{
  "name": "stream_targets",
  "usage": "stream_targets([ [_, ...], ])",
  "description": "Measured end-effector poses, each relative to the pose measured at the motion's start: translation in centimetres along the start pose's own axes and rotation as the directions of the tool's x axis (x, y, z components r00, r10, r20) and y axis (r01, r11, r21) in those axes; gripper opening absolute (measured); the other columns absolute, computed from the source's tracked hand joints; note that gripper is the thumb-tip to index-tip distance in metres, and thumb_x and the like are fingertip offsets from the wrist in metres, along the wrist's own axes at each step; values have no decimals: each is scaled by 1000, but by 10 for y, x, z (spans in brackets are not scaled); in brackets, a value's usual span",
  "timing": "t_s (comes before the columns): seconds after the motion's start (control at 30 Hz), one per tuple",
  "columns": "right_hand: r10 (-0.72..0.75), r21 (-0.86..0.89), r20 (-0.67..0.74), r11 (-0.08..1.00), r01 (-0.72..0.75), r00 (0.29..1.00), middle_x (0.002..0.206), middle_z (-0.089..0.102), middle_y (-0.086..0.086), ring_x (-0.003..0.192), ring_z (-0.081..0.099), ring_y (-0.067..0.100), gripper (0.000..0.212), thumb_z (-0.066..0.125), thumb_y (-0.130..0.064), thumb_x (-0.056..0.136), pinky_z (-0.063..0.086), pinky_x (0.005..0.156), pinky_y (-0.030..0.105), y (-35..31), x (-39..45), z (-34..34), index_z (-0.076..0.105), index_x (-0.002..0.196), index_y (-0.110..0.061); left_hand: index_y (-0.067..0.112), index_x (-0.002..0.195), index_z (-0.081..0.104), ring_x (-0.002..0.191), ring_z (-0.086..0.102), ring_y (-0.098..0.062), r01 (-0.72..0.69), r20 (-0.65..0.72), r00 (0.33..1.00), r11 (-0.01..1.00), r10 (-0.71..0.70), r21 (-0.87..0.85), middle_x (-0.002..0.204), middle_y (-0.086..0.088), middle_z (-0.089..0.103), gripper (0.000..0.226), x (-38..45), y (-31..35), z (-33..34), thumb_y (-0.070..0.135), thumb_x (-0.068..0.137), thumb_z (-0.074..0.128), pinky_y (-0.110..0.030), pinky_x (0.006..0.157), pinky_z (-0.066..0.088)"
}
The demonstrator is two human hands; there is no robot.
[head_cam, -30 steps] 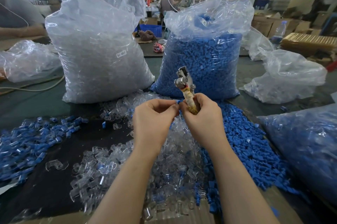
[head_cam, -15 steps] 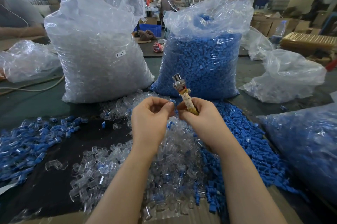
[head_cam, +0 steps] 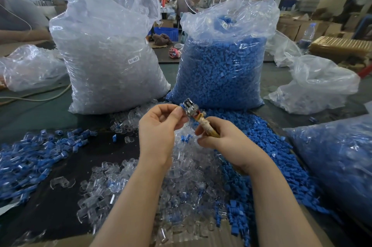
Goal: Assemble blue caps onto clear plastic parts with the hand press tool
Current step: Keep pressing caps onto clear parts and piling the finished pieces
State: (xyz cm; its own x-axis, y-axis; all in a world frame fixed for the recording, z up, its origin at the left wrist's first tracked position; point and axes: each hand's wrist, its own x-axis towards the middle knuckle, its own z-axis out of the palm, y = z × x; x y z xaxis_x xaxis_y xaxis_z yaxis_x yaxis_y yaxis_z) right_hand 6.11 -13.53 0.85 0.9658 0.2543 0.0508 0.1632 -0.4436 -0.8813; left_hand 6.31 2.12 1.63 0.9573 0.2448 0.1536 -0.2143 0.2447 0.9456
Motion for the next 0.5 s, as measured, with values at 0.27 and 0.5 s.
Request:
stream_targets([
  [0.27, -30, -64, 13, 997, 31, 999, 63, 48, -13, 59, 42, 10, 13, 63, -7, 84, 35, 60, 31, 1, 0, 1, 59, 87, -20, 8, 82, 65, 61, 66, -6, 6, 63, 998, 1000, -5, -13, 68, 1, 70, 12, 1, 3, -4, -2, 90, 62, -16, 62, 54],
  [0.5, -35, -110, 0, 993, 34, 999, 52, 46, -15, 48, 37, 4, 13, 54, -2, 83, 31, 47, 19, 1, 0, 4, 58, 82, -15, 7, 83, 66, 61, 65, -5, -6, 59, 998, 1000, 4, 18, 69, 1, 70, 12, 2, 3, -6, -2, 89, 63, -16, 63, 54],
])
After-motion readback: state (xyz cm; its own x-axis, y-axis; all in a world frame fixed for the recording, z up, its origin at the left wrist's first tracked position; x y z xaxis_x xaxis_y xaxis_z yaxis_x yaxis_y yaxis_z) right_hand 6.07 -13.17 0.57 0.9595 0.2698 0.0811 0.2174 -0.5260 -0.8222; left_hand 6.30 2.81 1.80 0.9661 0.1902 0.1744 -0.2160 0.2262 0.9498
